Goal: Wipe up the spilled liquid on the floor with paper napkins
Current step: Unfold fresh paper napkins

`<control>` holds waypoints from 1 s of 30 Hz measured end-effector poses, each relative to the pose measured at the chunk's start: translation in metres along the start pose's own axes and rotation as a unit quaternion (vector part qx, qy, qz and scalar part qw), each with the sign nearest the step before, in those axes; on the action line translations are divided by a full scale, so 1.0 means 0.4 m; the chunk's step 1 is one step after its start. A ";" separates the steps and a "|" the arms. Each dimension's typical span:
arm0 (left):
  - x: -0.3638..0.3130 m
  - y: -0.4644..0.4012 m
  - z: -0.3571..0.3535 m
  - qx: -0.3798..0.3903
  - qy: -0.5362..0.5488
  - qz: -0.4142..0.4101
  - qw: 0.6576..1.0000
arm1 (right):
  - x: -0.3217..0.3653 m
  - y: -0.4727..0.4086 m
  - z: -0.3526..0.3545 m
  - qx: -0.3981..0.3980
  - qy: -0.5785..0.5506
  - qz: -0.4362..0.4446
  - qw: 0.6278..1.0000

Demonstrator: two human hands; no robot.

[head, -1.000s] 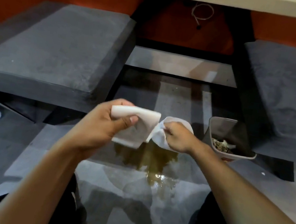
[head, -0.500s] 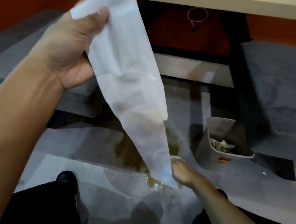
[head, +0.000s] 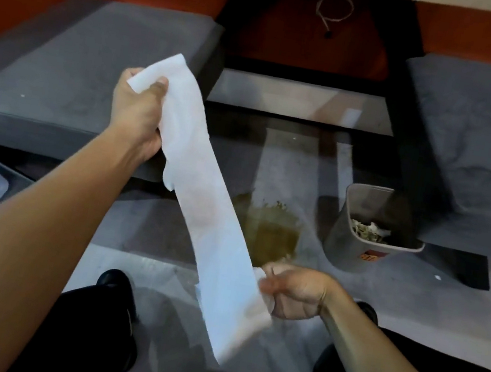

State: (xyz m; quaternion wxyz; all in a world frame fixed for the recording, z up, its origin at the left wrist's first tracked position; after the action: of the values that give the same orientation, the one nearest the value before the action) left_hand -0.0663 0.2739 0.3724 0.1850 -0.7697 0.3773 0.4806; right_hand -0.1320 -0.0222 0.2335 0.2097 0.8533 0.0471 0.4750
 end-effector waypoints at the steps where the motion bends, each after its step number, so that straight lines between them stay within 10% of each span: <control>1: 0.014 -0.006 0.015 -0.005 -0.001 0.003 1.000 | 0.030 0.008 -0.014 0.020 0.044 -0.003 0.999; 14: 0.268 0.146 0.157 0.099 -0.161 0.187 0.964 | 0.319 0.042 -0.039 -0.133 -0.032 0.263 0.955; 25: 0.303 0.423 0.123 0.091 0.148 0.407 0.897 | 0.400 -0.063 0.129 -0.377 -0.108 0.235 0.890; 30: 0.275 0.469 0.143 0.207 0.182 0.421 0.864 | 0.319 -0.075 0.183 -0.470 -0.046 0.162 0.867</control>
State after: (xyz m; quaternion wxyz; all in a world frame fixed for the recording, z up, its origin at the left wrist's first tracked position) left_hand -0.2150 0.1452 0.2633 0.0484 -0.5557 0.7830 0.2752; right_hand 0.0018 0.0178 0.2885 0.5077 0.6705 -0.3300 0.4286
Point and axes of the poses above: each hand's wrist, its own y-axis away from the middle knuckle, its own z-axis out of the back of the hand, x = y × z, the point moved 2 cm from there along -y, towards the middle knuckle, and after that the axes turned 15 degrees about y, right-handed, at the moved point
